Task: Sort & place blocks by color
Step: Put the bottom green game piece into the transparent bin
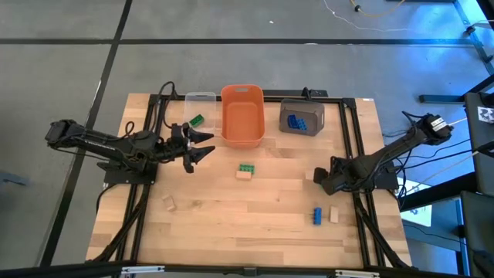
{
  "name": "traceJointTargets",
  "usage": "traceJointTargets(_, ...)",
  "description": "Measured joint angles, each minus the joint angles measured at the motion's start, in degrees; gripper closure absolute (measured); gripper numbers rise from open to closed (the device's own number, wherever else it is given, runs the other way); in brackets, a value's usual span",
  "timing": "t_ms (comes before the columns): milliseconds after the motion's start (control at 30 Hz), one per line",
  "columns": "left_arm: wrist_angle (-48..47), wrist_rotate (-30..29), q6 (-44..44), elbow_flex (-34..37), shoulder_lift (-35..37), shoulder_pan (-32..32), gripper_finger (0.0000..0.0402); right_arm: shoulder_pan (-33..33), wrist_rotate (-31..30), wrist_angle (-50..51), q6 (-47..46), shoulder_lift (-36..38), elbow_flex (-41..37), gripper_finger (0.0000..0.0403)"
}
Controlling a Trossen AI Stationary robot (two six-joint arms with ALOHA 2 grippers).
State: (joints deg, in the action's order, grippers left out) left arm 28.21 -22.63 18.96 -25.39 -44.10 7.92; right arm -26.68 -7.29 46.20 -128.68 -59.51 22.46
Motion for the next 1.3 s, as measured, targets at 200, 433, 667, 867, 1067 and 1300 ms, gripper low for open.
traceJointTargets(200,0.8,0.0,0.3,0.0,0.0,0.0,0.0147,0.0,1.2,0.3,5.5,0.2,0.1,0.0265)
traceJointTargets(433,3.8,0.0,0.4,0.0,0.0,0.0,0.0147,0.7,-0.6,-7.4,22.0,3.1,2.9,0.0264)
traceJointTargets(667,5.9,1.2,1.2,0.0,0.0,0.0,0.0147,5.9,-0.4,-19.7,46.0,2.9,7.0,0.0264)
traceJointTargets(867,5.9,3.9,6.4,0.0,0.0,0.0,0.0147,10.9,-0.2,-31.3,71.5,1.5,13.3,0.0264)
traceJointTargets(1067,5.9,4.2,7.9,0.0,0.0,0.0,0.0147,15.0,2.9,-31.7,86.1,-4.3,21.7,0.0264)
traceJointTargets(1300,5.9,4.2,8.1,0.0,0.0,0.0,0.0147,16.8,6.6,-32.1,94.7,-12.4,29.4,0.0264)
